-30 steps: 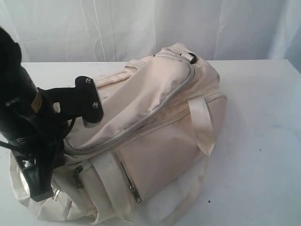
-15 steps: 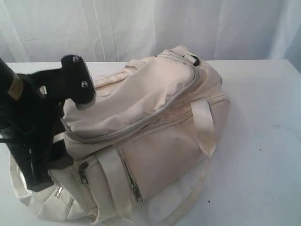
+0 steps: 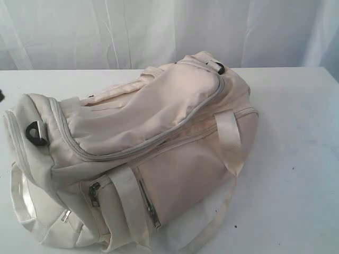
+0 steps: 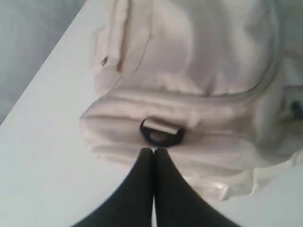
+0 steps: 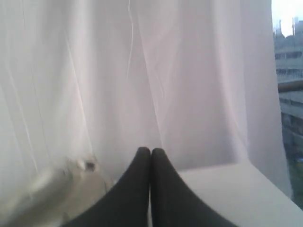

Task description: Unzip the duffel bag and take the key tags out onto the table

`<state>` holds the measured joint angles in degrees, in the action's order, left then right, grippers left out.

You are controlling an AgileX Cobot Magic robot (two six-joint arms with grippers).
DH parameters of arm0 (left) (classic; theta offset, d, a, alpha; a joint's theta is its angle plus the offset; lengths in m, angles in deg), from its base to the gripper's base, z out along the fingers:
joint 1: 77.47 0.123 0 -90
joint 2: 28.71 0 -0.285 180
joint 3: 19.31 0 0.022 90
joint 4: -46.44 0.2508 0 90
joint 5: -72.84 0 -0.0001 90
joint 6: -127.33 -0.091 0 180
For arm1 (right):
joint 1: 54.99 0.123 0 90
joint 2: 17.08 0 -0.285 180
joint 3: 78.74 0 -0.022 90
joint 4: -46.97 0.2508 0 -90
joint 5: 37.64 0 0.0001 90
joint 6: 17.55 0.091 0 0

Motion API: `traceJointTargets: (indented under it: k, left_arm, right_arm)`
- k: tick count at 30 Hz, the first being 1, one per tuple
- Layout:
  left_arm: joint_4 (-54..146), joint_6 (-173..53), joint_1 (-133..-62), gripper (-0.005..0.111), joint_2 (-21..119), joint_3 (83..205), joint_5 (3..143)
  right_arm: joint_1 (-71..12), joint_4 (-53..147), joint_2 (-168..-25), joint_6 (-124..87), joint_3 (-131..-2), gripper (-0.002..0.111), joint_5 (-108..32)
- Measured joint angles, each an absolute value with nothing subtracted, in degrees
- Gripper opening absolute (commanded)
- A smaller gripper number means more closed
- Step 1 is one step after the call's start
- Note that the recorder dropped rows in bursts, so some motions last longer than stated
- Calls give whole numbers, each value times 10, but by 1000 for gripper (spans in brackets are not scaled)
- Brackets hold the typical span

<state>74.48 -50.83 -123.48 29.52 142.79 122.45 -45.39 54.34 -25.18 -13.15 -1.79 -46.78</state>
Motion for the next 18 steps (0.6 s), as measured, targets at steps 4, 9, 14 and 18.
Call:
traceJointTargets:
  k: [4,9,14,18]
  left_arm:
    - [813,-447,-1235,0,295,1373,1240]
    - [839,-401,-1235,0,295,1316,1209]
    - [839,-373,-1235,0,290,1312,1170]
    - [832,-366,-1235,0,289,1312,1156]
  right_arm:
    - [-454,548,-252,-8,-18,0,-576]
    - [-454,543,-252,118,-32,0,-548]
    - [-454,479,-339,109,-133,0,-423]
    - [-454,451,-477,64,-251,0,-364]
